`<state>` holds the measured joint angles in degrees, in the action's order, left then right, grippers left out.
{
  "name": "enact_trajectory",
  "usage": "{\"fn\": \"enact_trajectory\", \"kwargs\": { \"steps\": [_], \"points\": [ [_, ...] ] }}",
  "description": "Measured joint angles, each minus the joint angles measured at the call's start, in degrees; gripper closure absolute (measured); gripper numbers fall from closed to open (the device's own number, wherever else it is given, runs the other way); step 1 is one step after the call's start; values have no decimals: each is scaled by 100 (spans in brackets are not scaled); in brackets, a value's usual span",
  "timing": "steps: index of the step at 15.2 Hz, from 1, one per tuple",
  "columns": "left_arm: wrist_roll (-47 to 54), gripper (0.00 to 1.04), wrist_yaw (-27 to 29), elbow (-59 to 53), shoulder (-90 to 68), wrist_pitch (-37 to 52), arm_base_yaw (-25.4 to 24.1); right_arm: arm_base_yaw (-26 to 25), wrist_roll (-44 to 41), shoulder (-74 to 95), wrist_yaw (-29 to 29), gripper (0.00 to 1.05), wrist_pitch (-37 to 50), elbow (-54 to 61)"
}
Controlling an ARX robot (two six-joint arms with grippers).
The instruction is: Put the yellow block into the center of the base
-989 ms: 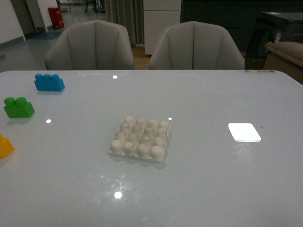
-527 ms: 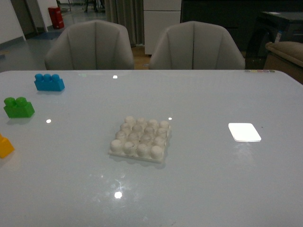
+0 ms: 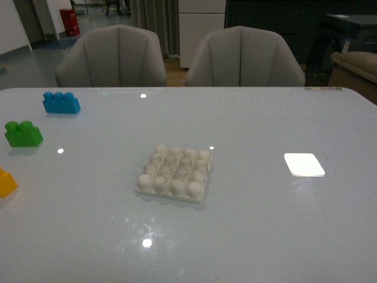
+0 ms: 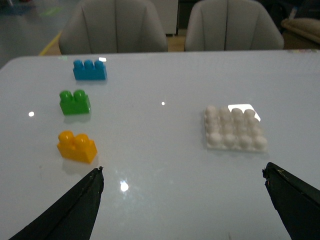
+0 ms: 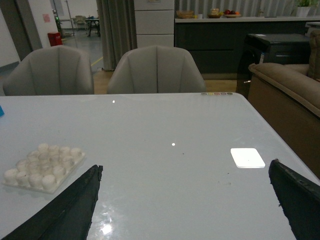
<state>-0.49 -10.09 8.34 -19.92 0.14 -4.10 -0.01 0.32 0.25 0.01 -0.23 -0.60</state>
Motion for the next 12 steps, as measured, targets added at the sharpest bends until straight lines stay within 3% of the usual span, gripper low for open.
{"fn": "enact_trajectory", "kwargs": {
  "steps": [3,5,7,9,12],
  "points": [
    [79,7,-365,402,-1696,1666,-507,0,-2,0,0,6,4,0],
    [339,7,-597,949,-3661,3154,-911,0,-2,0,0,6,4,0],
    [544,7,-706,1670,-5381,4059,-1185,0,-2,0,0,6,4,0],
    [970,7,-1029,2942,-7895,4474,-1484,0,-2,0,0,6,4,0],
    [1344,7,-1502,3875,-9436,4063,-1666,0,-2,0,0,6,4,0]
  ]
}}
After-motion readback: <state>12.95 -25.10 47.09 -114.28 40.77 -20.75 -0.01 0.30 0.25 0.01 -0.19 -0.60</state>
